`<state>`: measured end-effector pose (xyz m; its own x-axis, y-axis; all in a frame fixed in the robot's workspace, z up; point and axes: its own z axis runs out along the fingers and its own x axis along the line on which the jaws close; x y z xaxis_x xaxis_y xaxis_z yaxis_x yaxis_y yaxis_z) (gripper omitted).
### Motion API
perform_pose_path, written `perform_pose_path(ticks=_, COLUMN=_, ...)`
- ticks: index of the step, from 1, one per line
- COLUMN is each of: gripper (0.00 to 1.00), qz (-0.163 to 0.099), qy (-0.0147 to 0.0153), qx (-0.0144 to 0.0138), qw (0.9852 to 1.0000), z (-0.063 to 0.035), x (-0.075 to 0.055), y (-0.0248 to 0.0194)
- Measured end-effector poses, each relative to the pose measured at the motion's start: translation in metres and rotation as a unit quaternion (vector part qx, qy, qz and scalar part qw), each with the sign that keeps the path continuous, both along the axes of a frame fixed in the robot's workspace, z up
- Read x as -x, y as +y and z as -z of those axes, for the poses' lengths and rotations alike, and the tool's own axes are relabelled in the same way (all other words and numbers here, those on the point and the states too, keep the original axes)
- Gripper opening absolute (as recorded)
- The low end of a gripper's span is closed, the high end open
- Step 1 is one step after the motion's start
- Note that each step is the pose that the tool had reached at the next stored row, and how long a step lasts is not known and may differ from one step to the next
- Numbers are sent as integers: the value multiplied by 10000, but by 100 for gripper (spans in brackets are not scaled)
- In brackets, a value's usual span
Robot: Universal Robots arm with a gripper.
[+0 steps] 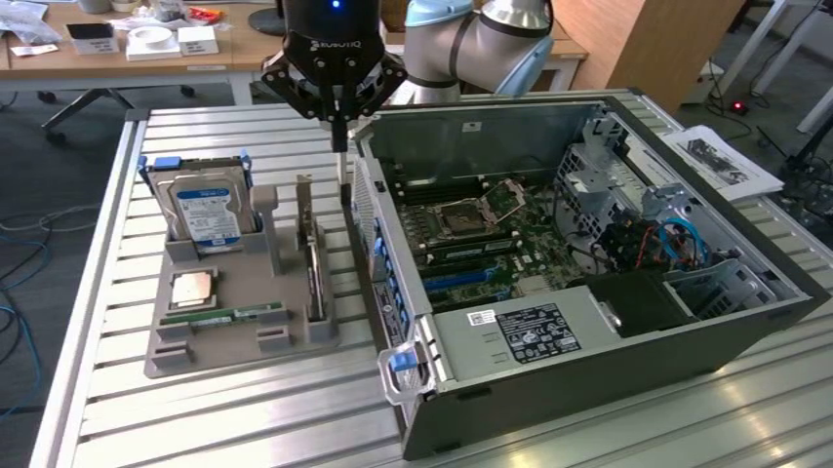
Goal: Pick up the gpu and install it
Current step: 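Reach for the gpu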
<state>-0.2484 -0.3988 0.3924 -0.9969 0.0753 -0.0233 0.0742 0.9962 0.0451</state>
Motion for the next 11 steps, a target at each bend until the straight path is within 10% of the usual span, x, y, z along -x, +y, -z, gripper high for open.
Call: perform_pose_path(ticks=11, gripper=11, qz=0, qy=0, qx=0, qw=10000, z=25, x=1, y=0)
